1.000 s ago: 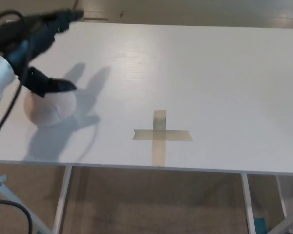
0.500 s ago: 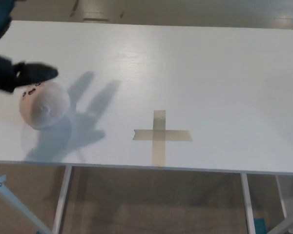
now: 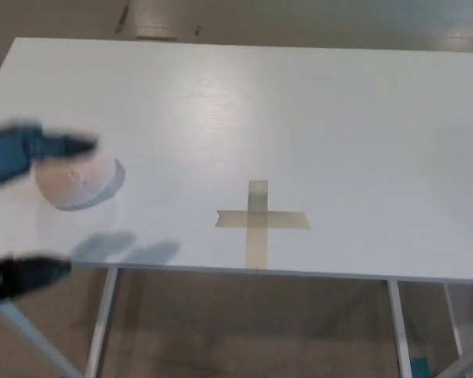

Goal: Use the left hand to take the pink dumpling toy on a person's hand and put it on the desk.

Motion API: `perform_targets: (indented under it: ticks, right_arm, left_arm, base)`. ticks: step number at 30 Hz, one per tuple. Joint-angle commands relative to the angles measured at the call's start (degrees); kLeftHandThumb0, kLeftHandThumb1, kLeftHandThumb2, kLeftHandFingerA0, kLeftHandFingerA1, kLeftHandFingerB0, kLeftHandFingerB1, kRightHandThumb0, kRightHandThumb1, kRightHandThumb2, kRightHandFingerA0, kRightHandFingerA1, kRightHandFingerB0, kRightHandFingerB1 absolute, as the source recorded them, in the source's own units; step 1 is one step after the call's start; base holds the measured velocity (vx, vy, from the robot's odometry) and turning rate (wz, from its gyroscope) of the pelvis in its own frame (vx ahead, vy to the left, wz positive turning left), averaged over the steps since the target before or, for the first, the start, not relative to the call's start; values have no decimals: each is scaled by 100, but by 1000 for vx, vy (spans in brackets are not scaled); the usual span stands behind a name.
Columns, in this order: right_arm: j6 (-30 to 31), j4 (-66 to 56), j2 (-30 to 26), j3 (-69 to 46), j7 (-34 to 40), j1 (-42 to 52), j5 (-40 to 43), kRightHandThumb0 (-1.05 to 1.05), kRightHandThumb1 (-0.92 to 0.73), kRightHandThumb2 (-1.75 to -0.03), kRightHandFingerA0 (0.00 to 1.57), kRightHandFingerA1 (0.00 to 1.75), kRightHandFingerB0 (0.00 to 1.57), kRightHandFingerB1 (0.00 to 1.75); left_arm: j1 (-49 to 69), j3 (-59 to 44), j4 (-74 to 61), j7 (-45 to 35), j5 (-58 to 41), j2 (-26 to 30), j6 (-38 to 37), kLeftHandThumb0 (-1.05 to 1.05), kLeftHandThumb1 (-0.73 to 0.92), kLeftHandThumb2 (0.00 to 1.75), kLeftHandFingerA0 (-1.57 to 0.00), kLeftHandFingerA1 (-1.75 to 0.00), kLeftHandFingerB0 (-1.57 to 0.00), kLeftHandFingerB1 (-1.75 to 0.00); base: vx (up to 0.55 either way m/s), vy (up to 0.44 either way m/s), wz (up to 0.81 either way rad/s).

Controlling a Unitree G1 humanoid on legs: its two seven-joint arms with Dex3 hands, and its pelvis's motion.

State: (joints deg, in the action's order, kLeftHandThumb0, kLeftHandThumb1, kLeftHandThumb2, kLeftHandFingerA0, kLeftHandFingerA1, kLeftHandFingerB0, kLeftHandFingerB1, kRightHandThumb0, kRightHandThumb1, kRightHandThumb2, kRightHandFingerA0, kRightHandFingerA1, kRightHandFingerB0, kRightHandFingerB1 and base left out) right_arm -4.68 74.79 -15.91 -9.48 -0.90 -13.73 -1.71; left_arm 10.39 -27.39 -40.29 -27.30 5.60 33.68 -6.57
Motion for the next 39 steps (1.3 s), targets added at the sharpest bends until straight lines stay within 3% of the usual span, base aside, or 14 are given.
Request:
perform_targets:
  ticks: [1, 9, 14, 17, 18, 22, 26, 29, 30, 35, 36, 37, 38, 39]
  right_arm:
    - [47, 89, -43, 147, -24, 282, -159, -30, -67, -60, 50, 42, 46, 40]
    - [-76, 131, 2, 184, 46, 647, -189, -30, -67, -61, 51, 42, 43, 39]
    - [-227, 151, 104, 202, 198, 1011, -191, -29, -67, -60, 54, 43, 45, 40]
    - [-343, 154, 152, 191, 290, 1264, -165, -28, -67, -60, 57, 44, 47, 40]
    - [-396, 146, 182, 180, 308, 1386, -137, -28, -67, -60, 57, 44, 48, 41]
    - [-508, 142, 240, 181, 346, 1618, -121, -28, -67, -60, 58, 44, 49, 41]
    - [-551, 142, 230, 179, 367, 1790, -121, -27, -68, -60, 59, 45, 50, 41]
    - [-607, 107, 219, 220, 369, 1886, -154, -27, -68, -60, 62, 46, 50, 41]
    - [-621, 99, 238, 228, 375, 1925, -156, -27, -68, -60, 63, 46, 49, 41]
    - [-652, 128, 252, 182, 371, 2005, -110, -27, -68, -60, 64, 46, 49, 41]
    - [-649, 135, 250, 152, 364, 2003, -81, -27, -68, -60, 65, 47, 50, 41]
    - [-649, 135, 250, 152, 364, 2003, -81, -27, -68, -60, 65, 47, 50, 41]
    - [-637, 132, 232, 114, 348, 1978, -41, -28, -68, -60, 65, 47, 49, 41]
    - [-630, 127, 220, 102, 338, 1962, -28, -28, -68, -60, 65, 47, 49, 41]
  left_arm:
    - [4180, -988, -327, -3075, -4730, -1132, -1151, -40, 41, 81, -72, -66, -55, -56]
    - [4714, -738, 1212, -3163, -3094, -841, -1373, -51, 47, 85, -72, -64, -54, -54]
    - [4280, 12, 2532, -3235, -2546, -455, -607, -51, 50, 90, -66, -64, -46, -52]
    - [3719, 556, 3603, -2310, -1388, -531, -704, -51, 51, 91, -68, -64, -47, -53]
    - [3332, 809, 4315, -1918, -885, -514, -795, -62, 57, 65, -70, -48, -61, -44]
    - [2291, 1406, 6131, -1288, -100, -477, -625, -65, 68, 61, -69, -43, -63, -40]
    - [1437, 1939, 7234, -333, 569, -606, -155, -69, 70, 62, -64, -42, -56, -38]
    - [833, 2165, 7898, 567, 922, -801, 276, -67, 72, 62, -48, -37, -44, -35]
    - [645, 2128, 8261, 965, 887, -912, 335, -73, 63, 95, -36, -49, -33, -46]
    - [328, 2395, 9256, 2223, 1171, -1056, 308, -69, 62, 95, -37, -51, -24, -44]
    - [332, 2630, 9400, 2269, 1387, -948, 296, -63, 78, 64, -38, -34, -29, -31]
    - [332, 2630, 9400, 2269, 1387, -948, 296, -63, 78, 64, -38, -34, -29, -31]
    - [250, 2946, 9677, 2166, 1601, -785, 282, -69, 67, 92, -27, -46, -16, -41]
    - [178, 3046, 9819, 2086, 1618, -733, 264, -69, 67, 92, -27, -46, -16, -41]
  base:
    - [0, 0, 0]
    - [0, 0, 0]
    - [0, 0, 0]
    - [0, 0, 0]
    - [0, 0, 0]
    - [0, 0, 0]
    - [0, 0, 0]
    - [0, 0, 0]
    - [0, 0, 0]
    - [0, 0, 0]
    - [0, 0, 0]
    - [0, 0, 0]
    - [0, 0, 0]
    - [0, 0, 0]
